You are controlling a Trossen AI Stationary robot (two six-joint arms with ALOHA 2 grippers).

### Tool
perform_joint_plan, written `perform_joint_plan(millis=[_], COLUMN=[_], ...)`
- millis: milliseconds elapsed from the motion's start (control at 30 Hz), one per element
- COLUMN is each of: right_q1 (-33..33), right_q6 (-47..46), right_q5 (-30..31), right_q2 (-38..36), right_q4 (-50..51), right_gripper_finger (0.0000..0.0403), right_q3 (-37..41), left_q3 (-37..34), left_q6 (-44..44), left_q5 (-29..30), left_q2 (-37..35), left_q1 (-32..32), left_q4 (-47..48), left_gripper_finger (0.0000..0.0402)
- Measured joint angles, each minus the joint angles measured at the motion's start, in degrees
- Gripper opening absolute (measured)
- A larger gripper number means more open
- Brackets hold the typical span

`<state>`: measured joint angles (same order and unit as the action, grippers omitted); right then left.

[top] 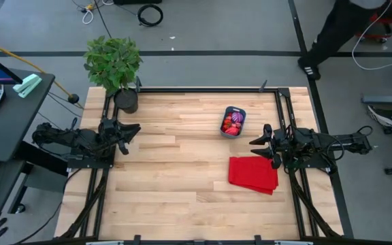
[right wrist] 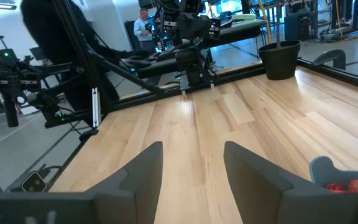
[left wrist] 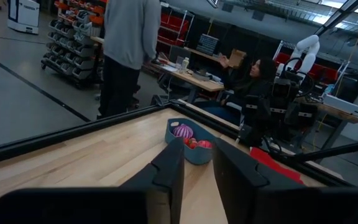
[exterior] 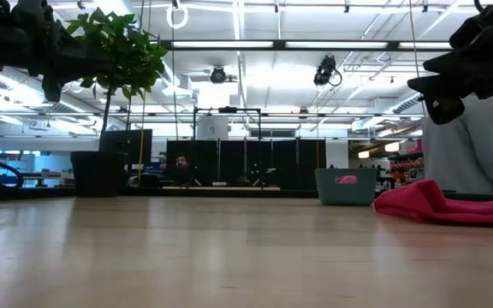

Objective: Pick and placing Produce into tupperware
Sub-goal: Return to Home Position

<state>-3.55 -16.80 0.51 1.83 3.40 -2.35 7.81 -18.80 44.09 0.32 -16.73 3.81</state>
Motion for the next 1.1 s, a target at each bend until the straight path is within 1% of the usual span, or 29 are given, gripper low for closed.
perform_joint_plan(millis=[133,400,767,1100], right_q1=[0.0,0.0,0.0,0.0], right_q6=[0.0,0.0,0.0,0.0], right_q5=[0.0,0.0,0.0,0.0], right_q2=[0.0,0.0,0.0,0.0], right_q4=[0.0,0.0,0.0,0.0], right_gripper_finger=[0.018,0.018,0.018,0.018], right_q3=[0.0,0.0,0.0,0.0], left_q3=[0.0,0.0,0.0,0.0], left_q6=[0.0,0.0,0.0,0.0], left_q5=[0.0,0.0,0.0,0.0], left_q2=[0.0,0.0,0.0,0.0], left_q1=[0.0,0.0,0.0,0.0], left_q4=[0.0,0.0,0.0,0.0], left_gripper_finger=[0.0091,0.008,0.0091,0.008])
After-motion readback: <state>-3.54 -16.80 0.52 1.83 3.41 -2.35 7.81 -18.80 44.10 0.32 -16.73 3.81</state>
